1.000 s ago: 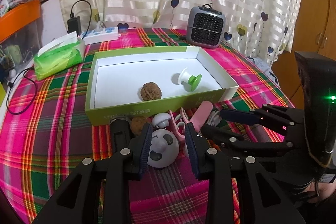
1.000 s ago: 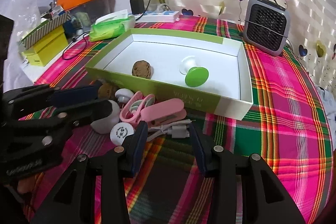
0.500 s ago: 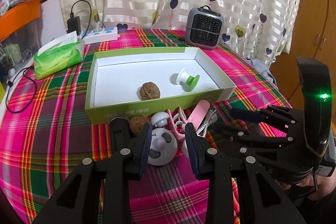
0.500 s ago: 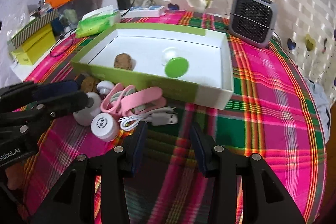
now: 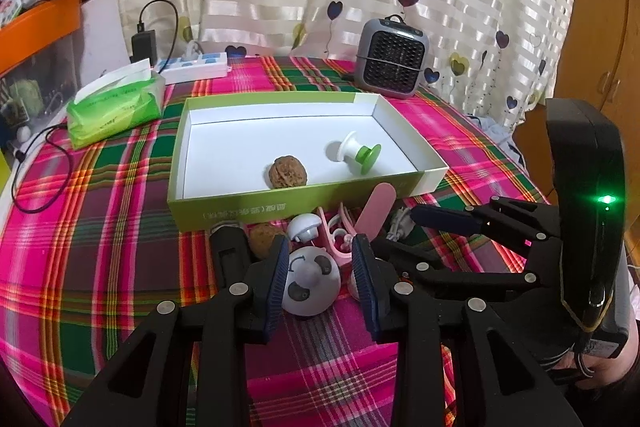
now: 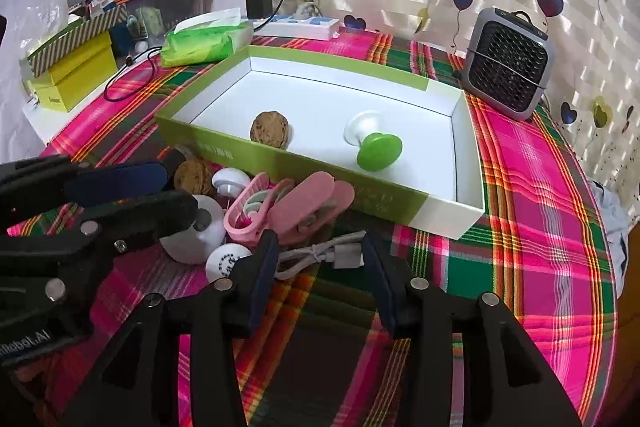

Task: Organize objects
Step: 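Grasp the white cable with the right gripper while the left gripper approaches the white puck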

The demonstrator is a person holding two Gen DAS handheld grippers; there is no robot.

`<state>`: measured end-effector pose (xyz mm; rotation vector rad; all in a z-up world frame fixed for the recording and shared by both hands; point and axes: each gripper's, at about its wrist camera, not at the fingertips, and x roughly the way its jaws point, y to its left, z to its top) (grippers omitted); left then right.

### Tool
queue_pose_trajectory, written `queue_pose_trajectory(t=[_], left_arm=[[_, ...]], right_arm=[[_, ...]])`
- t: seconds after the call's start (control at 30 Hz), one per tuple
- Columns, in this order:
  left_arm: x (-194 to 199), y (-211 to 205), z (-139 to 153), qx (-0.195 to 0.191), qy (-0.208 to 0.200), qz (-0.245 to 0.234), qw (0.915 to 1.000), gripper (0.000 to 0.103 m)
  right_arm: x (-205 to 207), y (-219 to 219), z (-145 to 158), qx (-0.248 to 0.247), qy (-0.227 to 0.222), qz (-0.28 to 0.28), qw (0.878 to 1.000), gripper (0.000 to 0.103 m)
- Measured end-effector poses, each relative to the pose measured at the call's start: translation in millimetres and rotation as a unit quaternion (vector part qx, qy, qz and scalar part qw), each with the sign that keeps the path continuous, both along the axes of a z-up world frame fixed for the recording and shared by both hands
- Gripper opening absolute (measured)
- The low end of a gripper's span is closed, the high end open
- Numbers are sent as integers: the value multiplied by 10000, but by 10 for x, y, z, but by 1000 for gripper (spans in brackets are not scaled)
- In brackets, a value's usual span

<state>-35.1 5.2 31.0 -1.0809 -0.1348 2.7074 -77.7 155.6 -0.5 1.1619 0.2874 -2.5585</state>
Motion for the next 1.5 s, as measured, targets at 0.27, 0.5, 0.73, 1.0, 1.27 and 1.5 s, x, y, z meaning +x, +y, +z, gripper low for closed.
queue_pose_trajectory(t=[0.27, 0.5, 0.73, 1.0, 1.27, 1.5], left_arm=[[24, 35, 22, 21, 17, -66, 10000, 30], [32, 88, 14, 79, -6, -267, 9996, 31], [31, 125, -2, 46, -29, -367, 9993, 31], [22, 108, -4, 62, -46, -388, 9992, 31], [61, 229, -34, 12, -29, -666, 9978, 31], [49, 343, -118, -166, -112, -778, 9968, 36]], right_arm=[[92, 334, -1, 238, -31, -345, 9991, 46], [87, 541, 70, -498, -38, -523, 9974, 46], [-128, 285, 40, -509, -165, -480, 9974, 46], [-148, 348, -47, -292, -280, -497, 9979, 46], [-43, 434, -37, -105, -175, -150, 9997, 11], [28, 541, -34, -284, -214, -106, 9993, 11]])
